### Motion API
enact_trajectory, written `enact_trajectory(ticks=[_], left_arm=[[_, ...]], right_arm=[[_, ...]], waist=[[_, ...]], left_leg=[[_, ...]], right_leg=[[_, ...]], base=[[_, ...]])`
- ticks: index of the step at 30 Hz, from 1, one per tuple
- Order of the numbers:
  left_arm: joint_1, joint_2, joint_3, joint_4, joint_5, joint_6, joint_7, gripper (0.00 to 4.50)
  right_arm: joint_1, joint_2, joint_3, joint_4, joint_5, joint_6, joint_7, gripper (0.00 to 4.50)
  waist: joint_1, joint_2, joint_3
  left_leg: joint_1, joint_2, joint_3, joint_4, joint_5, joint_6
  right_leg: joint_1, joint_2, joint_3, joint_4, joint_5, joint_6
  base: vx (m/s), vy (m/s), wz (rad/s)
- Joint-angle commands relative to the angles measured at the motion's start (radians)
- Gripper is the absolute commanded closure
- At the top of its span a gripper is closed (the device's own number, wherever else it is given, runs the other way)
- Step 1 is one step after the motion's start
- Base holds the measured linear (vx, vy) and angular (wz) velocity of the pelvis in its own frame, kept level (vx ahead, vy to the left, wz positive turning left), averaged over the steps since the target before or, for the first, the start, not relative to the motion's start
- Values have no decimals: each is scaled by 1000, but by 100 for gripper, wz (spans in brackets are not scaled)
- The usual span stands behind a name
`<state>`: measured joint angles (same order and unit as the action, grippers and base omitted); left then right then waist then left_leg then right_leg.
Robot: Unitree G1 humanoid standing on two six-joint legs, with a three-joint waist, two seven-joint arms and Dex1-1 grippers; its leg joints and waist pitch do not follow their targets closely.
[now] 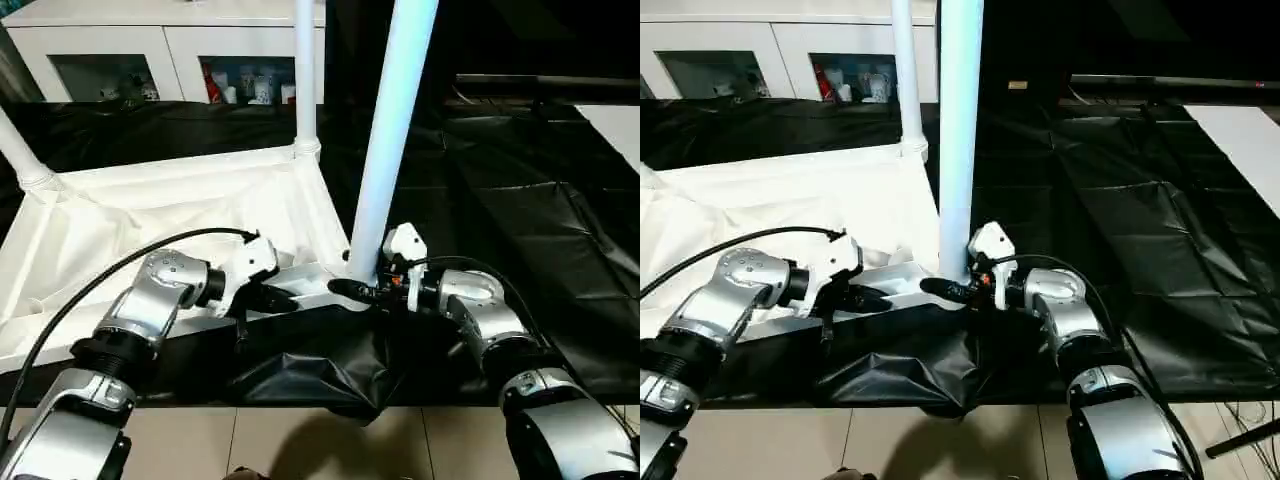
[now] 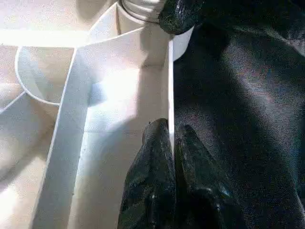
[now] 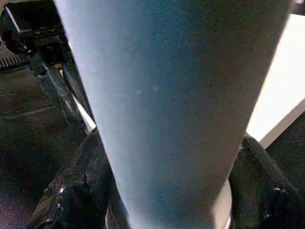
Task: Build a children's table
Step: Rotate leg to tighten
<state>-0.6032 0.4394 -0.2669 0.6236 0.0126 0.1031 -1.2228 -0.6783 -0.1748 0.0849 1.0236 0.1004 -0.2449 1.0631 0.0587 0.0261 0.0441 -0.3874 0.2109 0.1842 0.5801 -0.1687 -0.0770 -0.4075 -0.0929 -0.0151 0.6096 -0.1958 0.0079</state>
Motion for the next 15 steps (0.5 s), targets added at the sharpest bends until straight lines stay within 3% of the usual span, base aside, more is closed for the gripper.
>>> enact_trajectory(ticks=[1,3,4,5,7,13,15], left_arm=[[-18,-24,19,38,10,17,83,450],[-36,-44,28,71,17,29,134,450],[-56,-70,37,108,24,30,190,450],[-56,-70,37,108,24,30,190,450],[-94,-112,43,172,47,53,301,450],[-146,-179,69,247,50,91,448,450],[-159,-199,77,270,53,92,495,450]], right_arm=[[-1,17,6,17,-33,0,-78,183],[-13,26,-19,48,-38,-1,-198,183],[-26,42,-50,85,-40,9,-351,183],[-26,42,-50,85,-40,9,-351,183],[-47,81,-110,131,-11,41,-572,183],[-78,150,-181,181,37,84,-837,183],[-88,177,-189,194,33,84,-897,183]], waist=[[-3,-4,-63],[-6,-4,-60],[-9,-5,-58],[-12,-5,-57],[-17,-5,-58],[-20,-12,-62],[-18,-10,-63]], left_leg=[[21,11,10,-62,-177,72],[24,9,10,-65,-213,47],[27,8,8,-68,-242,30],[27,8,5,-72,-270,11],[28,5,3,-73,-286,-6],[21,3,5,-69,-243,10],[21,2,5,-68,-219,17]], right_leg=[[41,-24,9,-56,-68,-272],[39,-25,12,-63,-124,-262],[37,-27,14,-69,-175,-250],[36,-28,14,-73,-226,-238],[35,-27,15,-78,-259,-214],[39,-25,14,-75,-195,-212],[38,-24,14,-71,-157,-214]], base=[[0,0,0],[0,0,0],[0,0,0],[0,0,0],[0,0,0],[0,0,0],[0,0,0]])
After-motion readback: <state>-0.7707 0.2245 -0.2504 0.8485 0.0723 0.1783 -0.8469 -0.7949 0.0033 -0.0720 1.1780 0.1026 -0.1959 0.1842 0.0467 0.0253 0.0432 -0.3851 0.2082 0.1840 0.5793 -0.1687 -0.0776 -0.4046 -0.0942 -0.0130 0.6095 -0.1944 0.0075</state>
